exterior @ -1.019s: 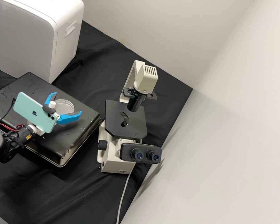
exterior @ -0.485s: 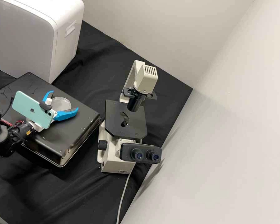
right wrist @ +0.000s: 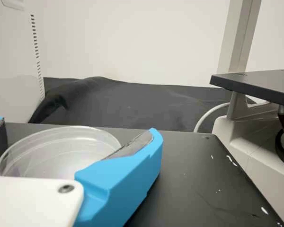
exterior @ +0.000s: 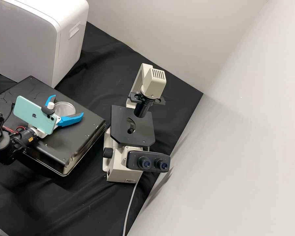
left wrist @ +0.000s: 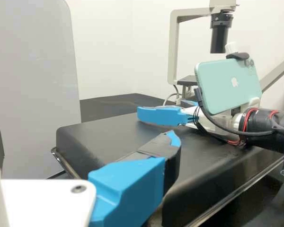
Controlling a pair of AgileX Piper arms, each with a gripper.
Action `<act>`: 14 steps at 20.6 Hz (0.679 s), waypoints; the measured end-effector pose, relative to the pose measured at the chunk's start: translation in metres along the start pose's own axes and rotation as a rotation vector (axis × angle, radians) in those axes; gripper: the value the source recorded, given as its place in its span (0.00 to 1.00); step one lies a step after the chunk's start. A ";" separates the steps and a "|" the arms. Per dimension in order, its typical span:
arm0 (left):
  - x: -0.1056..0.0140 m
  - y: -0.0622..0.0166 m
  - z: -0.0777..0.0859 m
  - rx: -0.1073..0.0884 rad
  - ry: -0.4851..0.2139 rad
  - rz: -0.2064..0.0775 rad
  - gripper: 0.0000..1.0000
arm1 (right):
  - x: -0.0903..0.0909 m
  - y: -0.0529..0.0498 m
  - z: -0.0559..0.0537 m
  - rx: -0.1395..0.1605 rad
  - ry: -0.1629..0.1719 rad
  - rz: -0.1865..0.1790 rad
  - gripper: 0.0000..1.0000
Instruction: Place the petri dish on the microscope
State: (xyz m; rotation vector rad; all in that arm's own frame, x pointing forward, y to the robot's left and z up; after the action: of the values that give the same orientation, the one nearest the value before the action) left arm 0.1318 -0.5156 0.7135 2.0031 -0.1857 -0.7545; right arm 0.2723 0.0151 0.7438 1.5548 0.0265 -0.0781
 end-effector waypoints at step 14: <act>0.000 -0.0007 0.002 -0.001 -0.012 -0.004 1.00 | -0.021 0.007 0.000 -0.012 -0.021 0.017 1.00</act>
State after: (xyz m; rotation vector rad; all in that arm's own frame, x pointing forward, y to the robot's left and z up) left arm 0.1301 -0.5168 0.7123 1.9991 -0.1888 -0.7688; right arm 0.2519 0.0157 0.7519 1.5422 -0.0024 -0.0806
